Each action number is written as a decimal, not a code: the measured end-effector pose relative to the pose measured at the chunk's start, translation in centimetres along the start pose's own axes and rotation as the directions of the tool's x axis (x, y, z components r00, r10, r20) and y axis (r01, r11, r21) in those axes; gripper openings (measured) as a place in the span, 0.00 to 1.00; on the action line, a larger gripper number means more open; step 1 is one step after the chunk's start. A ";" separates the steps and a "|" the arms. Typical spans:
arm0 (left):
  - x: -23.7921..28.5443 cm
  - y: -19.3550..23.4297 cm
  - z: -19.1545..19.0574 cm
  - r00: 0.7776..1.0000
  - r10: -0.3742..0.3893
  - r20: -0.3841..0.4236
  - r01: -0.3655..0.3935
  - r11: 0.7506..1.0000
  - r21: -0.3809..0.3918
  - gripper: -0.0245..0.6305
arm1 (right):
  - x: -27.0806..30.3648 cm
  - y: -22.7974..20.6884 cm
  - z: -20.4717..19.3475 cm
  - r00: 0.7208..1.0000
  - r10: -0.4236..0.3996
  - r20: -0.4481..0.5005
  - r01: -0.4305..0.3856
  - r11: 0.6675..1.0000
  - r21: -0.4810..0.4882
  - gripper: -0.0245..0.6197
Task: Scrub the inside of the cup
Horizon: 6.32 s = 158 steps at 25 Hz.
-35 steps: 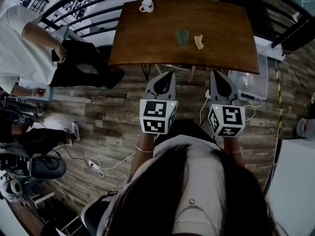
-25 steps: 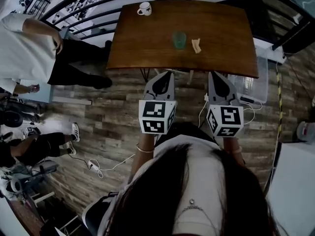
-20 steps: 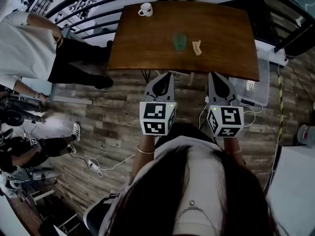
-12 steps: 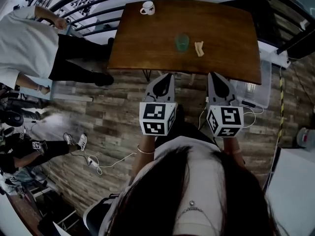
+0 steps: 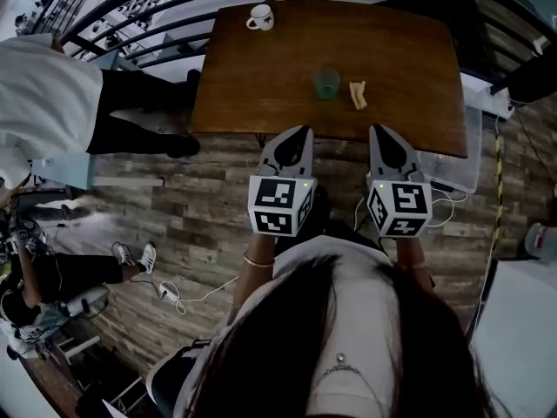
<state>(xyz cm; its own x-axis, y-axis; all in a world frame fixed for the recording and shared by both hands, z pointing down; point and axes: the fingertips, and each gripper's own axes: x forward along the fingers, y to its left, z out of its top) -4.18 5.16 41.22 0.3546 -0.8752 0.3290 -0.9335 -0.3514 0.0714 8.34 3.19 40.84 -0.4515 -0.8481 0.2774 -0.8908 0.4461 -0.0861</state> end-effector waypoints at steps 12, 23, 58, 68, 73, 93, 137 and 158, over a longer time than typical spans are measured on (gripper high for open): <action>5.2 4.1 1.1 0.997 -0.072 -0.022 0.072 0.997 0.005 0.05 | 5.8 -0.1 1.0 0.999 -0.033 -0.040 0.033 0.999 -0.011 0.10; 8.3 5.6 0.8 0.990 -0.139 -0.035 0.139 0.990 0.011 0.05 | 8.6 -0.4 1.1 0.997 -0.053 -0.062 0.053 0.999 -0.003 0.10; 18.8 8.0 -4.7 0.984 -0.089 -0.156 0.080 0.995 -0.061 0.22 | 19.5 -6.9 -4.1 0.963 0.056 -0.264 -0.060 0.998 -0.007 0.23; 21.0 8.0 -7.7 0.979 -0.051 -0.197 0.041 0.998 -0.055 0.38 | 20.5 -8.9 -8.1 0.931 0.075 -0.356 -0.095 0.995 -0.038 0.31; 22.2 8.2 -8.6 0.976 -0.038 -0.214 0.024 0.997 -0.068 0.42 | 20.7 -9.2 -10.2 0.908 0.107 -0.404 -0.139 0.989 -0.051 0.33; 26.9 8.4 -14.9 0.963 -0.004 -0.268 -0.018 0.997 -0.080 0.52 | 24.1 -9.9 -17.2 0.856 0.131 -0.501 -0.133 0.991 0.032 0.40; 33.0 9.4 -19.9 0.922 0.206 -0.328 -0.192 0.979 0.073 0.56 | 26.8 -10.6 -22.2 0.812 0.025 -0.583 -0.096 0.991 -0.090 0.33; 31.4 9.8 -17.6 0.942 0.163 -0.293 -0.143 0.986 0.087 0.56 | 25.9 -11.1 -20.9 0.822 0.032 -0.568 -0.015 0.999 0.033 0.18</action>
<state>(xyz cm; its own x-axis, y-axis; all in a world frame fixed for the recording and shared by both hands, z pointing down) -3.11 -19.91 68.78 0.1666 -0.7842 0.5978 -0.9666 -0.2498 -0.0582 7.63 -17.76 68.97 -0.3705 -0.5207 0.7691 -0.8850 0.4493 -0.1222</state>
